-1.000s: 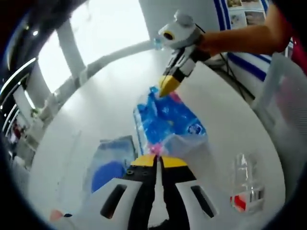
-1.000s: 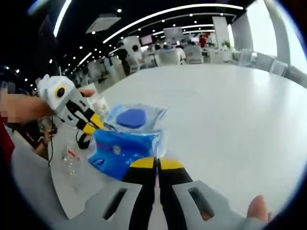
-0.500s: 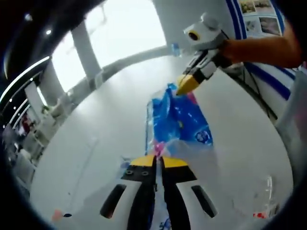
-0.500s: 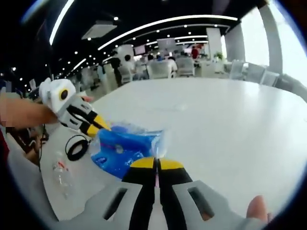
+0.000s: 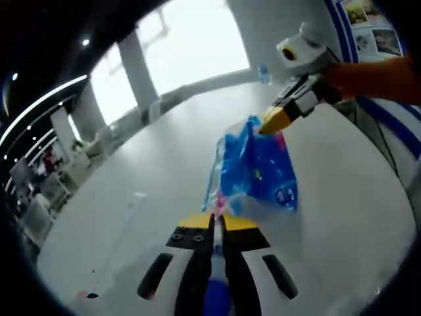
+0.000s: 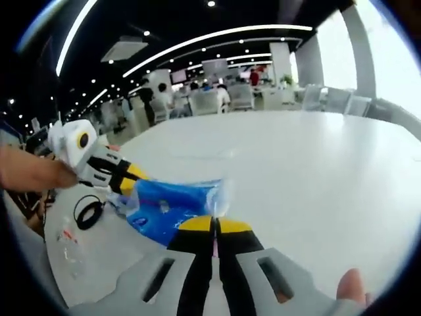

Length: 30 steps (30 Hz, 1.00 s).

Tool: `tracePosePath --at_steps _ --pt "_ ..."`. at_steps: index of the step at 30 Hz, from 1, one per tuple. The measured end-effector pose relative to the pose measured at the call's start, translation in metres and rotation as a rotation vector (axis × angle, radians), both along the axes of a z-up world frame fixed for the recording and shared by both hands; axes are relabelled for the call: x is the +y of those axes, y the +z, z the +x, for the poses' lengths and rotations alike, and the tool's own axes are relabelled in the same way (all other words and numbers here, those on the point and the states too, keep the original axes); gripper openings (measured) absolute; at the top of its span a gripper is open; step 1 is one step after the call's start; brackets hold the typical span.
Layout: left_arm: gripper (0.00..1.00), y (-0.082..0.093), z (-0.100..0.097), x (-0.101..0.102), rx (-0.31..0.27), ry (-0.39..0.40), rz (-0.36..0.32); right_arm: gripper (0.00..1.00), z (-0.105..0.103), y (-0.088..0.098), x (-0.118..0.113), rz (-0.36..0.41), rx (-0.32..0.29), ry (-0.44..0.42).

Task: Arrange the tabletop items into an orderly group along one side of the table until the central work area is clear of visible clutter.

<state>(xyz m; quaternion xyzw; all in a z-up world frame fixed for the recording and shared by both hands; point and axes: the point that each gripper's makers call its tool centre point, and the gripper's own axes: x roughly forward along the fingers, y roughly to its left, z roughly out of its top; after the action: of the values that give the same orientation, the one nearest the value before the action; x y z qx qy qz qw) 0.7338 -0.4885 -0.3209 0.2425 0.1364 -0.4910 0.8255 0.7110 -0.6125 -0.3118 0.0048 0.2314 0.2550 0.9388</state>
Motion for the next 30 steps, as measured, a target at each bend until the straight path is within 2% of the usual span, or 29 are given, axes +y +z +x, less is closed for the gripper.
tracePosePath --at_steps 2,3,5,10,15,22,30 --pt "0.0 -0.002 0.008 0.001 -0.005 0.026 -0.005 0.01 0.006 -0.002 -0.004 -0.001 -0.008 -0.015" --pt "0.0 0.001 0.011 0.0 -0.008 0.039 -0.034 0.01 0.009 -0.005 -0.006 -0.005 -0.007 -0.026" --pt "0.0 -0.001 0.014 0.003 0.025 0.066 -0.053 0.01 0.014 -0.012 -0.011 -0.003 0.0 -0.04" --pt "0.0 -0.015 0.007 0.006 0.043 0.057 -0.029 0.01 0.02 -0.025 -0.015 0.02 0.022 -0.069" --pt "0.0 -0.019 0.002 0.0 0.037 0.024 -0.018 0.01 0.022 -0.03 -0.013 0.034 0.02 -0.077" --pt "0.0 -0.026 0.005 0.001 0.057 0.032 -0.016 0.01 0.031 -0.039 -0.019 0.044 0.028 -0.091" --pt "0.0 -0.027 0.006 -0.002 0.068 0.034 -0.028 0.02 0.034 -0.046 -0.022 0.027 0.03 -0.077"
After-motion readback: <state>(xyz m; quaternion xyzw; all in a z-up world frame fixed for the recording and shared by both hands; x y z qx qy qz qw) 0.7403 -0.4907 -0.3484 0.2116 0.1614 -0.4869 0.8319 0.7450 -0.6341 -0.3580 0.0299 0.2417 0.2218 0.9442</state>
